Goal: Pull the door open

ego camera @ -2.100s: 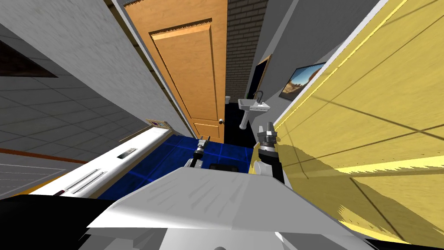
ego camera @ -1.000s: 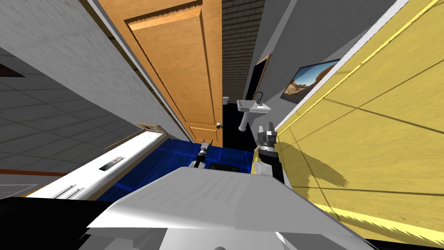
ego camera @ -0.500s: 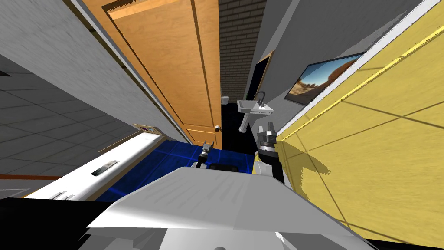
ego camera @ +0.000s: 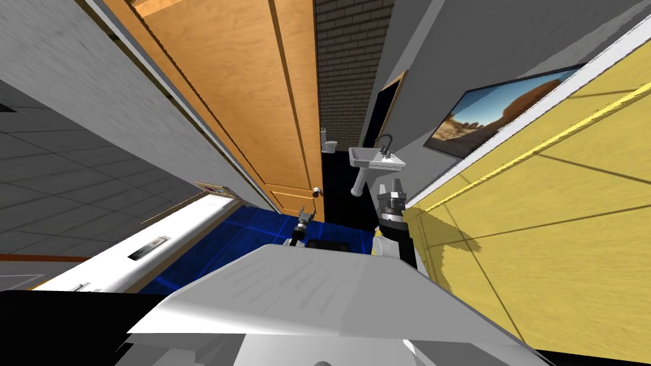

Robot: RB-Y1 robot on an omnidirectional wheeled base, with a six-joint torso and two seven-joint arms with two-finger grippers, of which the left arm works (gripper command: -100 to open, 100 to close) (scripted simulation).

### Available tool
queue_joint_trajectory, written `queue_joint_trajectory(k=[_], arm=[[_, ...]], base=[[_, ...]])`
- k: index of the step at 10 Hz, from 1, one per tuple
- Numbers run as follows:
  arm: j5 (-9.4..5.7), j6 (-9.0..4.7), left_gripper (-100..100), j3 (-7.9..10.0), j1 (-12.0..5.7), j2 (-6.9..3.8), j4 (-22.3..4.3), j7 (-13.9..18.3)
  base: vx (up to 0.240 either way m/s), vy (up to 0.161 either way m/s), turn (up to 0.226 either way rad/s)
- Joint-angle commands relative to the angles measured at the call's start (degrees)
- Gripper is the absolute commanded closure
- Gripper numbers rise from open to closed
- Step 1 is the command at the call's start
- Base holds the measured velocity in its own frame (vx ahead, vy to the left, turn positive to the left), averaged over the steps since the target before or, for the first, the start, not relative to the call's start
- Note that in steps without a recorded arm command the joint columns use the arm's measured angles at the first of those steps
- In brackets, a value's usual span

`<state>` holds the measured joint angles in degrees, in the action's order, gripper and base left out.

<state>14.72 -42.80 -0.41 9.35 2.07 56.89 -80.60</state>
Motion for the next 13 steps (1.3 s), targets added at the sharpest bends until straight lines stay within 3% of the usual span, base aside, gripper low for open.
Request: queue_joint_trajectory(k=[1,3,5,8,13], arm=[[-0.10,0.07,-100,0.17,-0.11,-0.99,-0.14,0.31],[-0.33,0.21,-100,0.57,-0.36,-2.70,-0.45,0.95],[-0.50,0.29,-100,0.89,-0.53,-3.68,-0.67,1.39],[-1.50,0.29,-100,2.81,-1.31,-6.57,-1.64,3.15],[-2.13,-0.12,-100,4.23,-1.61,-5.92,-1.98,3.54]], base=[[0.030,0.033,-0.266],[-0.012,0.082,-0.276],[-0.050,0.081,-0.264],[-0.048,0.047,-0.225],[0.157,-0.074,0.086]])
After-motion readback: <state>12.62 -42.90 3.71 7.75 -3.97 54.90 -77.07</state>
